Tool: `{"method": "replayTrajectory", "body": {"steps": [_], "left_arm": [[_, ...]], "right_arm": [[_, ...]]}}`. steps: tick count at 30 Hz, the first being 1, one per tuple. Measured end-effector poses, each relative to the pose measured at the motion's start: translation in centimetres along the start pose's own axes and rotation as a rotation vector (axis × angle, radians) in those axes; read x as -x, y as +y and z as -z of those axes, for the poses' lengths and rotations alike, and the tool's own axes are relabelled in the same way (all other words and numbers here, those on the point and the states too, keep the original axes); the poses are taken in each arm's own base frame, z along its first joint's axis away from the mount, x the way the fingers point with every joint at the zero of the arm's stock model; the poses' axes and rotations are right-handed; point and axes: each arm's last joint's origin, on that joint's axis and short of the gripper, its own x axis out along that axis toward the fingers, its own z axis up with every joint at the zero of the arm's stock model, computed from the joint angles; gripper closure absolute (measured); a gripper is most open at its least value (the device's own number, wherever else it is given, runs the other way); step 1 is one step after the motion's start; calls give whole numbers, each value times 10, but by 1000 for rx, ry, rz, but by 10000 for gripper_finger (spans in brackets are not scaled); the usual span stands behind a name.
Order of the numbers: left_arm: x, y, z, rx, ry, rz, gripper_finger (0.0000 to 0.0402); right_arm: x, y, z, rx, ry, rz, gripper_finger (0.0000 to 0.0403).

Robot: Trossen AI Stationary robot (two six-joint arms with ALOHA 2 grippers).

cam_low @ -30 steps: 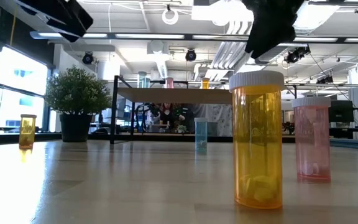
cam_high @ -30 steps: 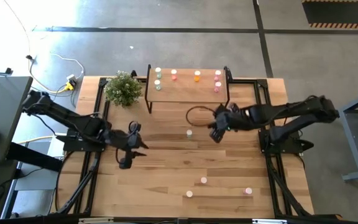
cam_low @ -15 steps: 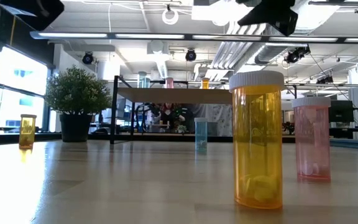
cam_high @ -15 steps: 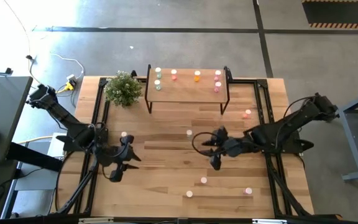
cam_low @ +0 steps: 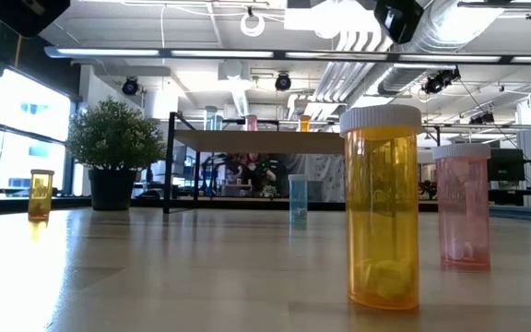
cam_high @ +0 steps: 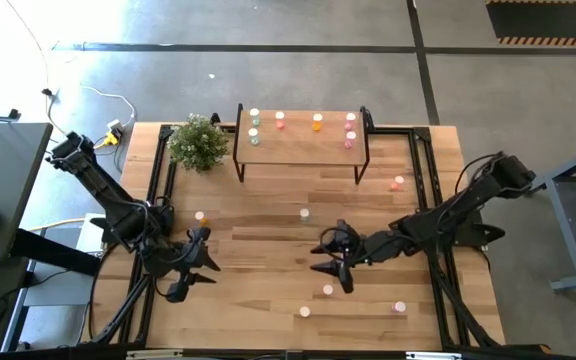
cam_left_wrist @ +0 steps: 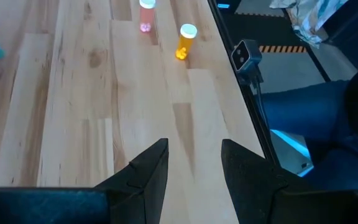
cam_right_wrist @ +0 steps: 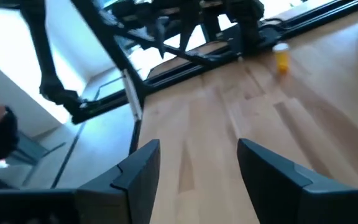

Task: Pick and place medicine bottles onto shelf by color
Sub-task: Put the bottom orange pill bottle on the shelf aligned with the other orange pill bottle

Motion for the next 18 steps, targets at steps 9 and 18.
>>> {"method": "replayTrajectory", "body": {"steps": [9,18], "left_arm": [[0,-1,1,-6,6,2,261],[0,2,-1,-5,-56,-95,261]], "right_arm": [[-17,3,9,127,-21,-74,194],[-32,28,-2,306,85,-119,194]]}}
